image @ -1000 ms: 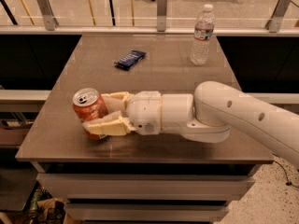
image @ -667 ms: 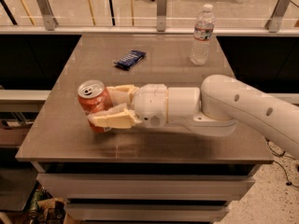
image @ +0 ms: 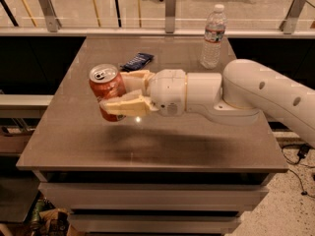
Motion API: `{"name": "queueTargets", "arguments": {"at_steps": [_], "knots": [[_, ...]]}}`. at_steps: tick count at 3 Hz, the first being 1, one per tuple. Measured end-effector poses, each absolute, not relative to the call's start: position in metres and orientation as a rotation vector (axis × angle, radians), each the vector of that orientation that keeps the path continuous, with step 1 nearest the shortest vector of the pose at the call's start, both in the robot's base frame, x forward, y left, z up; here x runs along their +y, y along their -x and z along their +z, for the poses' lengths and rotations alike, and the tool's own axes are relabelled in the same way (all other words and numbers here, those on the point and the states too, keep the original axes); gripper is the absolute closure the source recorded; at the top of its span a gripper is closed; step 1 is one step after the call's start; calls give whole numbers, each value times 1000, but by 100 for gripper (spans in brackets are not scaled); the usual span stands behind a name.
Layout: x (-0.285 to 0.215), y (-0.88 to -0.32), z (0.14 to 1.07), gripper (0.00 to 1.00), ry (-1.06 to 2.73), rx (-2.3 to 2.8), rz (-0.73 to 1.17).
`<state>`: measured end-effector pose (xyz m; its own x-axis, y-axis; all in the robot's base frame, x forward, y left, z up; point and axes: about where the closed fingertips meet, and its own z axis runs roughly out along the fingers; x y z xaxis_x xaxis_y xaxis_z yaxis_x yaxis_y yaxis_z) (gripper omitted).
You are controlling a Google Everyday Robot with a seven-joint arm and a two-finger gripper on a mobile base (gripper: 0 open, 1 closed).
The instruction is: Pick coke can
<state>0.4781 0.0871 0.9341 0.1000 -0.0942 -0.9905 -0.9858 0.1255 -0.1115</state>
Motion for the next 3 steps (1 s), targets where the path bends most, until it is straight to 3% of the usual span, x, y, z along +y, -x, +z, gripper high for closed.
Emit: {"name": "queueTargets", "arguments": {"at_steps": [3], "knots": [[76, -486, 1002, 100, 1270, 1115, 882]]}}
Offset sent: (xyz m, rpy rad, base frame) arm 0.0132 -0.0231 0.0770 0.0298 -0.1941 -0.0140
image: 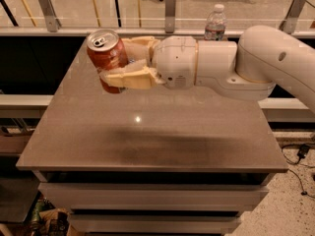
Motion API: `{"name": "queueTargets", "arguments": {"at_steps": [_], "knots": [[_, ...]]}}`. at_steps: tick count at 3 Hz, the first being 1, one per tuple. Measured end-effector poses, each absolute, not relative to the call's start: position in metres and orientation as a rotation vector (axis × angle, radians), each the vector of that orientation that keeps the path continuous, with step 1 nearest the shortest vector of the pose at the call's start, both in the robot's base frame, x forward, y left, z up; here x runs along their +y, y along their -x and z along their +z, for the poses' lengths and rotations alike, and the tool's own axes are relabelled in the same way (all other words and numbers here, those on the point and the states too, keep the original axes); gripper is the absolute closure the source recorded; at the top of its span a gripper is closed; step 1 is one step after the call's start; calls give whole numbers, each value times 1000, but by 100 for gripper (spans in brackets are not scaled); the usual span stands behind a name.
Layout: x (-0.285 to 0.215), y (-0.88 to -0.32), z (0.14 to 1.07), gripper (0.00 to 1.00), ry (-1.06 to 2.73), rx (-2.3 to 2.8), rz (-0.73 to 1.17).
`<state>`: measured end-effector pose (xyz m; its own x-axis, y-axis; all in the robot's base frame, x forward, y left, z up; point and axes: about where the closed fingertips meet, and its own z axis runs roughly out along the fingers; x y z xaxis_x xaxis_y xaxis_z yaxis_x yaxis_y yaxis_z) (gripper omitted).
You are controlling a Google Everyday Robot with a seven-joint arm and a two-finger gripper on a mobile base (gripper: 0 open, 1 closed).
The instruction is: Pick coke can
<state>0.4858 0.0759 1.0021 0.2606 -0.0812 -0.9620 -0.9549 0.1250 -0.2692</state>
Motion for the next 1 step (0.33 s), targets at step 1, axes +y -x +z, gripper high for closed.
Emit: {"name": "queueTargets", "arguments": {"at_steps": [1], "knots": [[76, -486, 1004, 100, 1272, 1111, 880]]}}
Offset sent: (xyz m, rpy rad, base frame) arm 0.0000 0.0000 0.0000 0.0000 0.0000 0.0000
